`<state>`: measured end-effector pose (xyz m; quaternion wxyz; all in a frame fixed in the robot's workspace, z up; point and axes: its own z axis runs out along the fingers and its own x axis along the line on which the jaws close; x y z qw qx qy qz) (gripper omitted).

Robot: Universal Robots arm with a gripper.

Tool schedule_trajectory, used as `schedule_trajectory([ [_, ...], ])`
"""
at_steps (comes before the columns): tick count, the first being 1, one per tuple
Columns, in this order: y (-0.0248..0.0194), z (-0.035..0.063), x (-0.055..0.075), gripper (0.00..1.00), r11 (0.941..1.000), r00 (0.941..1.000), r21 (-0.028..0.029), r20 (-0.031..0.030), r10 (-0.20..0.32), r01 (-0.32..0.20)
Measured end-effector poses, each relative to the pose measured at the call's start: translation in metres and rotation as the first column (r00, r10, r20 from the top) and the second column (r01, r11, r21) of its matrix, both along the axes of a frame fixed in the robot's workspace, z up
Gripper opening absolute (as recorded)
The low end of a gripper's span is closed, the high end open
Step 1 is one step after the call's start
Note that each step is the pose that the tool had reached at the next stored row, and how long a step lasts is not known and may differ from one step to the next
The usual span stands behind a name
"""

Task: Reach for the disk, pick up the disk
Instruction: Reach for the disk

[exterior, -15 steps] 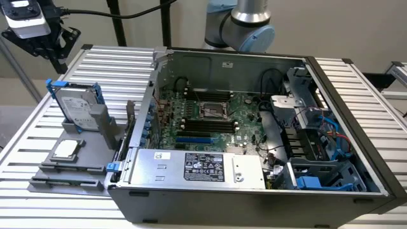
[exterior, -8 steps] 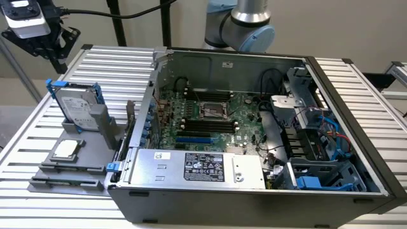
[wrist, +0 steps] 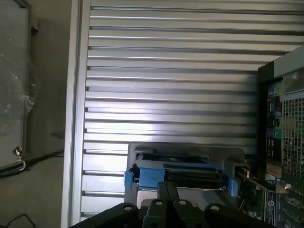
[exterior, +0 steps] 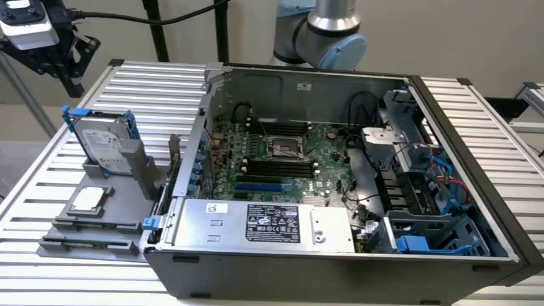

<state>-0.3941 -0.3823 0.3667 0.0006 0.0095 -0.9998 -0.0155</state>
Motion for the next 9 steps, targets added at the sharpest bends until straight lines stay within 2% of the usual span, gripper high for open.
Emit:
schedule_trajectory([
  [7,0.0008,-0.0009,-0.0028,0.11,1.0,1.0,-0.0018,0.0002,0.0,0.0],
  [9,0.0009,-0.0009,-0.0029,0.11,0.9998,0.9998,-0.0017,0.0002,0.02,-0.02],
])
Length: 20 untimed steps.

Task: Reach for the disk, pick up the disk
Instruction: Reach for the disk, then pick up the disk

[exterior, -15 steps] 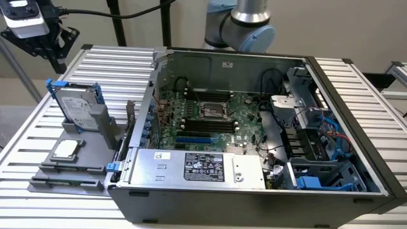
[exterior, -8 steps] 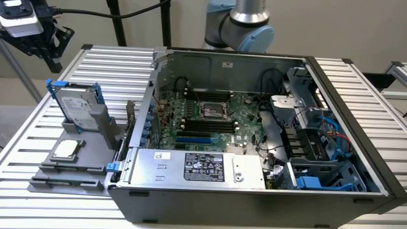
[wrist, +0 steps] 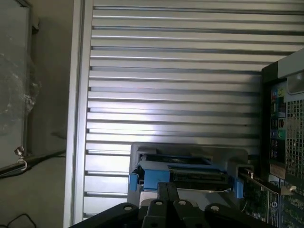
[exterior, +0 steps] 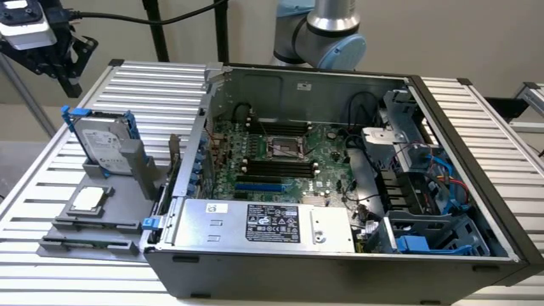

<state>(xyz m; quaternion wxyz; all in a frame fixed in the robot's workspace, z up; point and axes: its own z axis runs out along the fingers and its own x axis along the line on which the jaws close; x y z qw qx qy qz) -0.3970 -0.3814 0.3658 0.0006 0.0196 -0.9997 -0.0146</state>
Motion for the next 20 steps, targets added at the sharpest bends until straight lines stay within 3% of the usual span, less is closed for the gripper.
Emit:
schedule_trajectory([
  [5,0.0001,0.0001,0.0,0.11,0.996,0.996,0.0,0.0,0.09,-0.09],
  [10,0.0001,0.0001,0.0,0.11,0.9835,0.9835,-0.0001,-0.0001,0.181,-0.181],
  [15,0.0001,0.0001,0.0,0.11,0.963,0.963,0.0,-0.0001,0.27,-0.27],
  [20,0.0,0.0001,0.0001,0.11,0.9347,0.9347,-0.0001,-0.0001,0.356,-0.356],
])
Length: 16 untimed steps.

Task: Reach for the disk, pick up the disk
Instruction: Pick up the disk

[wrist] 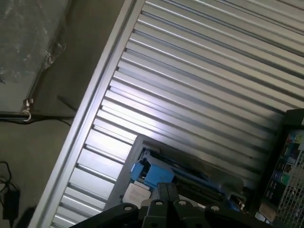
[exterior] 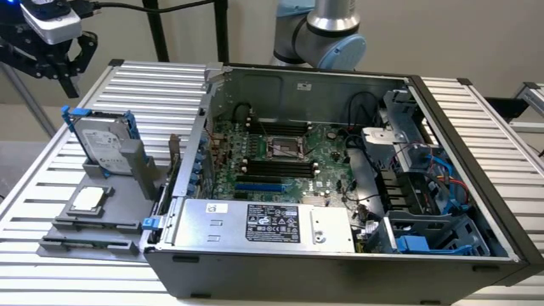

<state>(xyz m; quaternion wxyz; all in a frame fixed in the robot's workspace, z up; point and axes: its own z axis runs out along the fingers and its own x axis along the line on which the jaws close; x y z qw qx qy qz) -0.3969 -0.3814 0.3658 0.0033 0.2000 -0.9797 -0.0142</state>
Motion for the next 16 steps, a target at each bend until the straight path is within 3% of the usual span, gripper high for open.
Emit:
schedule_trajectory([
  [4,0.0,0.0,0.0,0.11,0.9974,0.9974,0.0,0.0,0.072,-0.072],
  [8,0.0,0.0,0.0,0.11,0.9894,0.9894,0.0001,0.0,0.146,-0.146],
  [12,0.0,0.0,0.0,0.11,0.9761,0.9761,0.0,0.0,0.217,-0.217],
  [16,0.0,0.0,0.0,0.11,0.9578,0.9578,0.0,0.0,0.287,-0.287],
])
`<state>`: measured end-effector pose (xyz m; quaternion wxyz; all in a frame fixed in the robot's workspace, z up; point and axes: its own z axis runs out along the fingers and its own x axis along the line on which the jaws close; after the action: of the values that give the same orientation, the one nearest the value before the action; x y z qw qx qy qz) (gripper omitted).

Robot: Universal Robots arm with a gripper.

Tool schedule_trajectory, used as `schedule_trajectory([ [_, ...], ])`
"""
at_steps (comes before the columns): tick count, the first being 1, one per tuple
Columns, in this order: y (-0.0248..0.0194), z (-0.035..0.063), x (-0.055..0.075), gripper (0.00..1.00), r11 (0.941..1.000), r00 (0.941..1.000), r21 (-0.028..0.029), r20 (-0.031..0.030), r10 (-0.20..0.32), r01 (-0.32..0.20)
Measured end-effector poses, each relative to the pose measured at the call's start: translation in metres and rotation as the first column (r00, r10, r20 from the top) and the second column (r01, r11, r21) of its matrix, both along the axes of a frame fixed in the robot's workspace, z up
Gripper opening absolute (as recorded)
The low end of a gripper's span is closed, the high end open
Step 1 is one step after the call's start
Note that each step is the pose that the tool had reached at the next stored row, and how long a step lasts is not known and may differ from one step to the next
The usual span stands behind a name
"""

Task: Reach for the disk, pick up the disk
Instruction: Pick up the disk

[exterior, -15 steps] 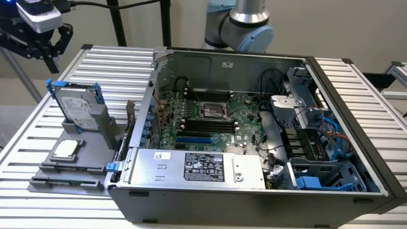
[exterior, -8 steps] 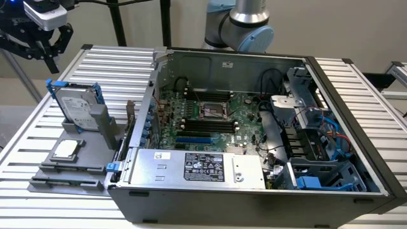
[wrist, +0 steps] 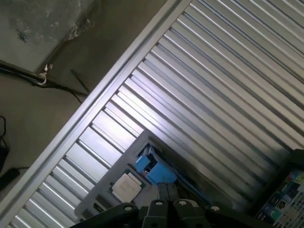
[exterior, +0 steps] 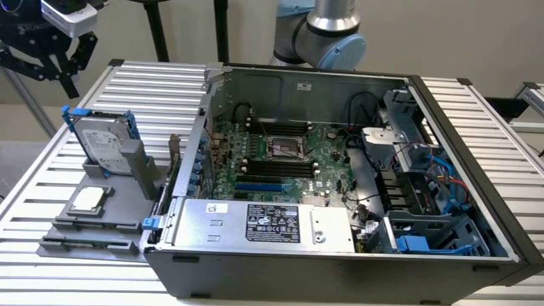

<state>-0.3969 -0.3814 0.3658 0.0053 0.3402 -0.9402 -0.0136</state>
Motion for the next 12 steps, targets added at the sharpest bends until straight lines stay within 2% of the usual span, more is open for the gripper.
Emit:
schedule_trajectory([
  [3,0.0001,0.0,-0.0001,0.11,0.9985,0.9985,0.0,0.0,0.054,-0.054],
  [6,0.0,0.0,0.0,0.11,0.9941,0.9941,0.0,0.0,0.109,-0.109],
  [9,0.0,0.0,0.0,0.11,0.9867,0.9867,0.0,0.0,0.163,-0.163],
  [12,0.0,-0.0001,0.0,0.11,0.9765,0.9765,0.0,0.0001,0.216,-0.216],
])
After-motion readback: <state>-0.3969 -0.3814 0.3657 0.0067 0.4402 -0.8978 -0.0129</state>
